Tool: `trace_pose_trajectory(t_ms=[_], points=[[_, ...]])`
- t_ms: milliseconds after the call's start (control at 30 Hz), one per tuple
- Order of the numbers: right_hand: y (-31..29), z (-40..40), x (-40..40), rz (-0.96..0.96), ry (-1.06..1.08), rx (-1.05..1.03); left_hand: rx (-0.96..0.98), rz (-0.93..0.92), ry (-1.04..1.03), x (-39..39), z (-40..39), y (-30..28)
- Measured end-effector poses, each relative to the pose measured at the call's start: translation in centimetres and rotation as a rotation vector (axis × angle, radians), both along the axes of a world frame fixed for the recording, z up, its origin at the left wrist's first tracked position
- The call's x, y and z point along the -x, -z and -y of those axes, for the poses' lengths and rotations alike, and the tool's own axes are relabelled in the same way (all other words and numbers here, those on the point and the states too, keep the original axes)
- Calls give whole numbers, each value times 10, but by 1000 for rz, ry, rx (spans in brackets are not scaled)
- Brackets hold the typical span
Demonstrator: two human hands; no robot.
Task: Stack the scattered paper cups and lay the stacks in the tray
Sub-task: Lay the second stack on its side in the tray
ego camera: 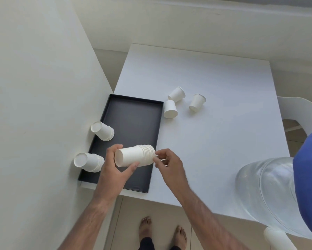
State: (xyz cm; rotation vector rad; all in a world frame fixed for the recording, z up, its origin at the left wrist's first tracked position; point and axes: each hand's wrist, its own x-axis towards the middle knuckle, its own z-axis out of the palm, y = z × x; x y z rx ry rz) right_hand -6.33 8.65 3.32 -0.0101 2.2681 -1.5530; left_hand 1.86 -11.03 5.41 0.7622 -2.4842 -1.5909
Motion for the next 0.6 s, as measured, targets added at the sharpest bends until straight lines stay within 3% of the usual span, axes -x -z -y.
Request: trace_pose_trajectory(t_ms=[300,600], points=[[25,86,10,313,-51,222,709,16,108,21,58,-11],[46,153,18,438,-135,169,779,282,145,44,110,-8]])
